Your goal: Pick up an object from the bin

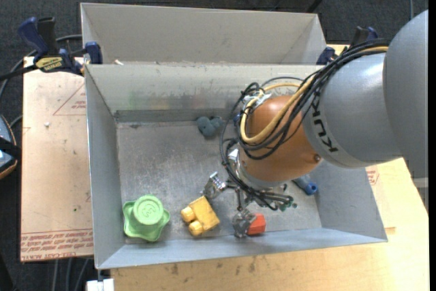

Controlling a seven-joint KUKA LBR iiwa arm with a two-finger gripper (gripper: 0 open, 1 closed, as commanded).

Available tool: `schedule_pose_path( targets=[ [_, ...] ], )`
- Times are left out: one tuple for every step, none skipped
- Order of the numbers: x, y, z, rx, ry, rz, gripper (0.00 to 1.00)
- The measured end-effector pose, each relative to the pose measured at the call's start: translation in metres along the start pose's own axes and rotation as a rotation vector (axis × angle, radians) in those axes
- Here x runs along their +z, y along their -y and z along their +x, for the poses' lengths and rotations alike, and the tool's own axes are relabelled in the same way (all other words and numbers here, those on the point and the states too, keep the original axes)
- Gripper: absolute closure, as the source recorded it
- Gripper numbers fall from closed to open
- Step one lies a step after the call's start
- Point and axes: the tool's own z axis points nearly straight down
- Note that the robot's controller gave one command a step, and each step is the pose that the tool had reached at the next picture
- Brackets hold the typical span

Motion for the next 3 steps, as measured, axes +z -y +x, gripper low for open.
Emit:
schedule_pose_path(
  targets=[
    [0.0040, -0.0351, -0.0341, -0.157, -0.009, 0.000, 0.00],
    [0.0024, -0.0354, -0.0358, -0.157, -0.004, 0.000, 1.00],
    [0.0046, -0.0364, -0.0344, -0.156, -0.006, -0.003, 0.00]
  ],
)
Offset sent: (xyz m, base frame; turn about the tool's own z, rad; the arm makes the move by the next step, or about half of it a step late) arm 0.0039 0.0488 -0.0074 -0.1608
